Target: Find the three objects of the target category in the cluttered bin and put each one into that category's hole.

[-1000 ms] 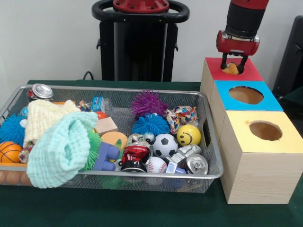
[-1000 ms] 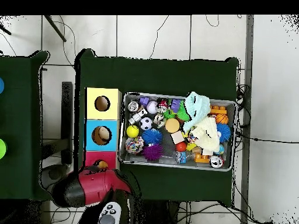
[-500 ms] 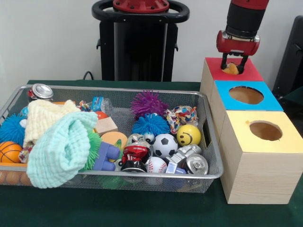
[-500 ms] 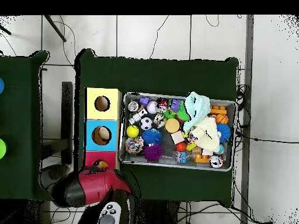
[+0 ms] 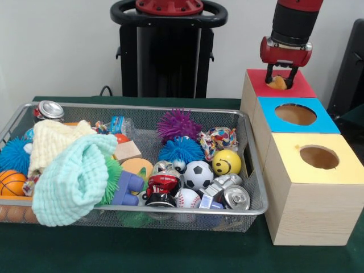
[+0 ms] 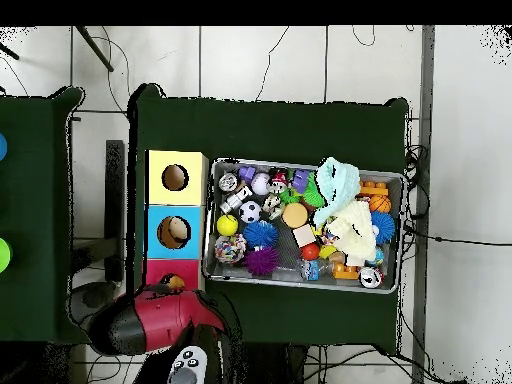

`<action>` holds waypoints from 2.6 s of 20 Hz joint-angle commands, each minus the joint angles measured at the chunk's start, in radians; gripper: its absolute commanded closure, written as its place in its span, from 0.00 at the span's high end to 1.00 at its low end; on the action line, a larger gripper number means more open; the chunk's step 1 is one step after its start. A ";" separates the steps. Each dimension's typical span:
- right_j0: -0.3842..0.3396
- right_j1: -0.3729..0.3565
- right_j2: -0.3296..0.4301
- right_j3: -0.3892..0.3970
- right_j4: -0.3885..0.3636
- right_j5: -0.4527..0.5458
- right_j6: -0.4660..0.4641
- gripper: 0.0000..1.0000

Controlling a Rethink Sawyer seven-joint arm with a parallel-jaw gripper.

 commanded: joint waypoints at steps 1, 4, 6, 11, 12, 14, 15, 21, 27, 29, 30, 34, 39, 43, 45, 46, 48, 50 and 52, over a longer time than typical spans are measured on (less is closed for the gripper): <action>-0.025 -0.024 0.036 -0.040 0.026 0.056 0.119 0.00; -0.003 -0.021 0.011 -0.045 0.022 0.035 0.138 0.00; 0.005 -0.020 0.012 -0.049 0.026 0.057 0.139 0.00; -0.002 -0.032 0.017 -0.043 0.029 0.058 0.138 0.00; 0.000 -0.035 0.013 -0.046 0.029 0.064 0.139 0.00; 0.001 -0.040 0.011 -0.051 0.029 0.071 0.137 0.00; 0.001 -0.041 0.011 -0.053 0.028 0.075 0.135 0.00; -0.008 -0.035 0.016 -0.073 0.027 0.085 0.125 0.00; -0.003 -0.050 0.017 -0.060 0.020 0.087 0.119 0.00; -0.011 -0.054 0.024 -0.042 0.020 0.035 0.127 1.00; -0.014 -0.055 0.027 -0.036 0.021 0.018 0.131 1.00; -0.014 -0.059 0.033 -0.040 0.034 0.061 0.131 1.00; -0.014 -0.056 0.030 -0.037 0.034 0.055 0.134 1.00; -0.018 -0.055 0.033 -0.041 0.032 0.055 0.129 1.00; -0.017 -0.059 0.031 -0.042 0.029 0.058 0.126 1.00; -0.016 -0.060 0.030 -0.042 0.026 0.058 0.123 1.00; -0.013 -0.059 0.026 -0.046 0.020 0.058 0.119 1.00; -0.013 -0.059 0.025 -0.044 0.017 0.043 0.120 0.00; -0.017 -0.062 0.028 -0.039 0.021 0.042 0.123 0.00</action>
